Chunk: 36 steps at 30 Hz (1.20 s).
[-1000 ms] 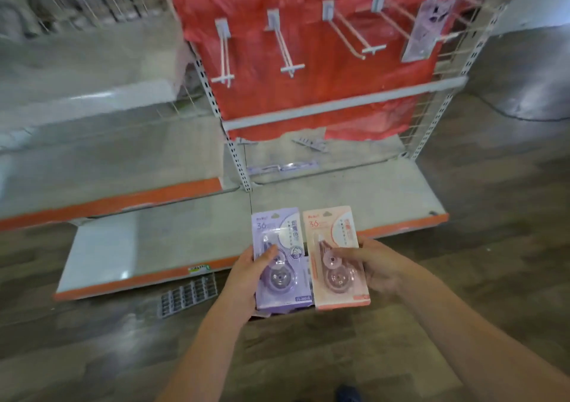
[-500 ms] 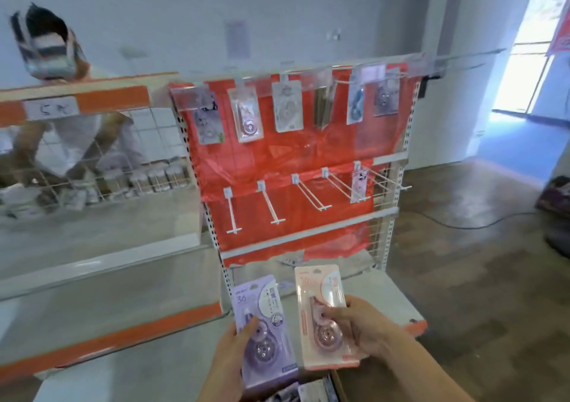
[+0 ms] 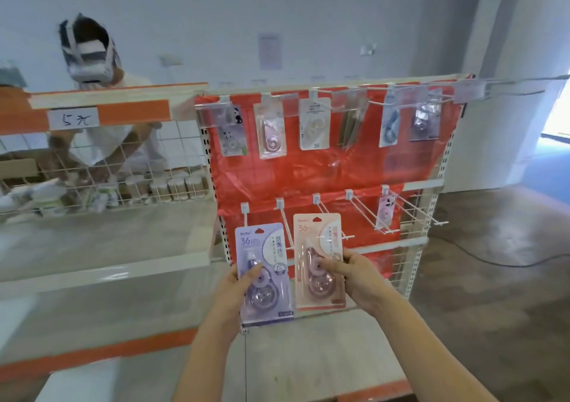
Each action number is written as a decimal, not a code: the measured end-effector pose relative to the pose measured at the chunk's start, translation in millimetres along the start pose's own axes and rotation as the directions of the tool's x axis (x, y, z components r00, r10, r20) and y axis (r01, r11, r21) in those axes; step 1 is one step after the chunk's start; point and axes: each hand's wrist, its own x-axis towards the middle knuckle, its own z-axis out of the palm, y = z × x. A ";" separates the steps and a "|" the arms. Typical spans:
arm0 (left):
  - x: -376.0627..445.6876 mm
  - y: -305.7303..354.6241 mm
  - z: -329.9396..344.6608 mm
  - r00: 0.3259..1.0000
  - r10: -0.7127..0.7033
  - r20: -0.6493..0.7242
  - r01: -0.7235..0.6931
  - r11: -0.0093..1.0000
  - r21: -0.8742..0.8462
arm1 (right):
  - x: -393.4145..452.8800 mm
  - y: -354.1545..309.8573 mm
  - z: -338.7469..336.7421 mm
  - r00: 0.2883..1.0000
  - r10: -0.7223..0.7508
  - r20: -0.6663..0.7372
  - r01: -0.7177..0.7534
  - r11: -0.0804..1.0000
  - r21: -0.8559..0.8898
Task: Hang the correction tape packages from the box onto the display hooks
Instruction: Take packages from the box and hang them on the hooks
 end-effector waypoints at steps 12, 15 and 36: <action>102.6 45.8 37.5 0.978 0.168 -0.126 -0.182 0.978 -0.104 | 140.1 -108.0 6.9 0.952 -0.181 0.245 0.190 0.982 -0.012; 117.9 45.0 30.0 0.966 0.189 -0.177 -0.205 0.976 -0.078 | 164.0 -124.2 21.1 0.928 -0.214 0.305 0.232 0.972 -0.023; 129.0 59.6 12.4 0.979 0.196 -0.063 -0.197 0.980 -0.021 | 195.7 -138.7 52.2 0.892 -0.393 0.226 0.418 0.906 -0.074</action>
